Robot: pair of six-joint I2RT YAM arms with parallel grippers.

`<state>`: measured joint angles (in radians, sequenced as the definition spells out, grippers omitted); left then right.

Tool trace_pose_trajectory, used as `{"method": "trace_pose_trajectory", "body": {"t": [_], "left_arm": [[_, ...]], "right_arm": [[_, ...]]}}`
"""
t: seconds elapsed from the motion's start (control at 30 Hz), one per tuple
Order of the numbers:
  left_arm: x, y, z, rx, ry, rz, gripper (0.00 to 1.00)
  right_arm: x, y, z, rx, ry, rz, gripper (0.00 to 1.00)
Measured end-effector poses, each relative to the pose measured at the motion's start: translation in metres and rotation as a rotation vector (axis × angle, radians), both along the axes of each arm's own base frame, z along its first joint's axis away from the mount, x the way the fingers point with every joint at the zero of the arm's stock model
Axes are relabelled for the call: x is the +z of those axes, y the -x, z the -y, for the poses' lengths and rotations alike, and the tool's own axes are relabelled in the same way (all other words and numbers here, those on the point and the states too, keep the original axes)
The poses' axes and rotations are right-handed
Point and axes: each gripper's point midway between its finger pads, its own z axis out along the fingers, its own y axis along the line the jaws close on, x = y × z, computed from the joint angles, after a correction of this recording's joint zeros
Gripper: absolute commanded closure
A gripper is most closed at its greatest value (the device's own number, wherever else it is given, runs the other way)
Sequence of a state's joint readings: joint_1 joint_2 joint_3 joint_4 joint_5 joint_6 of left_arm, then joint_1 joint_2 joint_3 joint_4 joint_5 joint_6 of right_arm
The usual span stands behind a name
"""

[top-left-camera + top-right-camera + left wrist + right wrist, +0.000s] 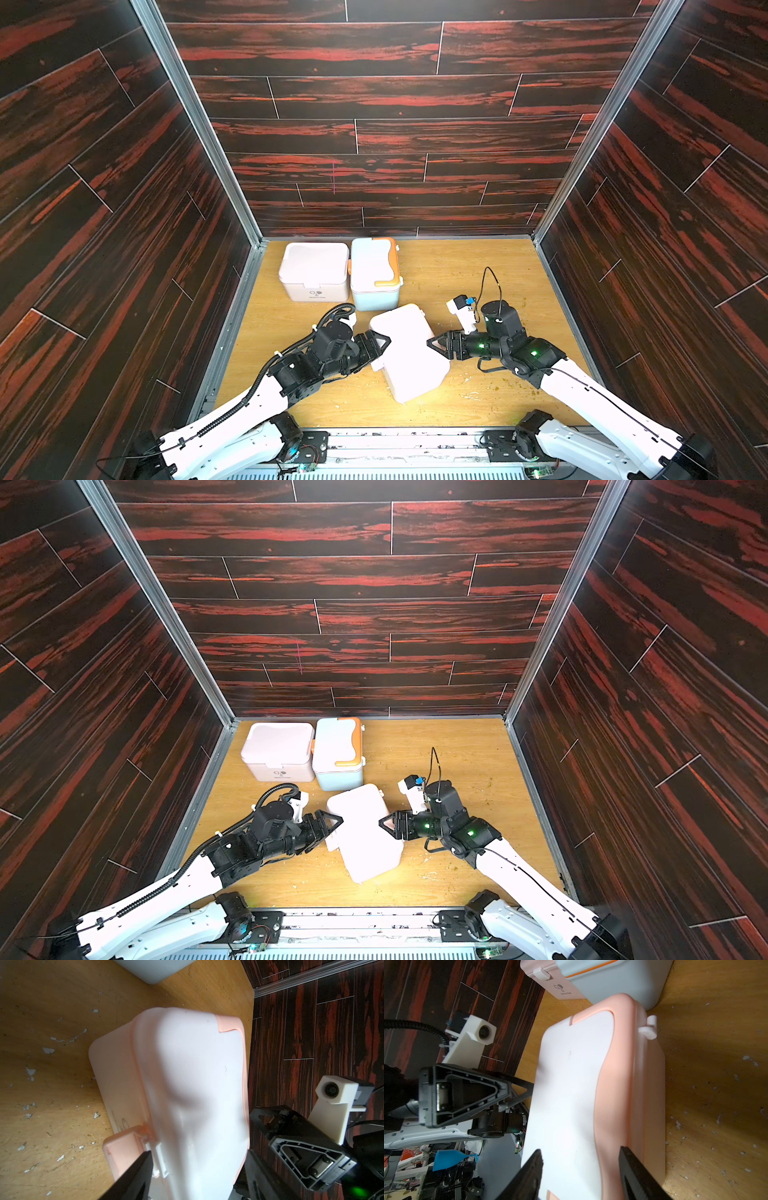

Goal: Open first aid kits and take out gauze
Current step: Open the lid of the first aid kit.

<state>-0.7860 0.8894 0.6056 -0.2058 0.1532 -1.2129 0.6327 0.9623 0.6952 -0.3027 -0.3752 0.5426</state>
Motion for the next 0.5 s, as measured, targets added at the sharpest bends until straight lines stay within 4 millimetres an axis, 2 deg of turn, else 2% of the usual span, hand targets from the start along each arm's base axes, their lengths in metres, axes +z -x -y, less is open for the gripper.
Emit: {"method": "trace_pose_trajectory", "body": {"t": [0.5], "left_arm": [[-0.005, -0.005, 0.013, -0.017, 0.023, -0.021, 0.25]], "right_arm": [[0.004, 0.001, -0.008, 0.029, -0.054, -0.004, 0.37]]}}
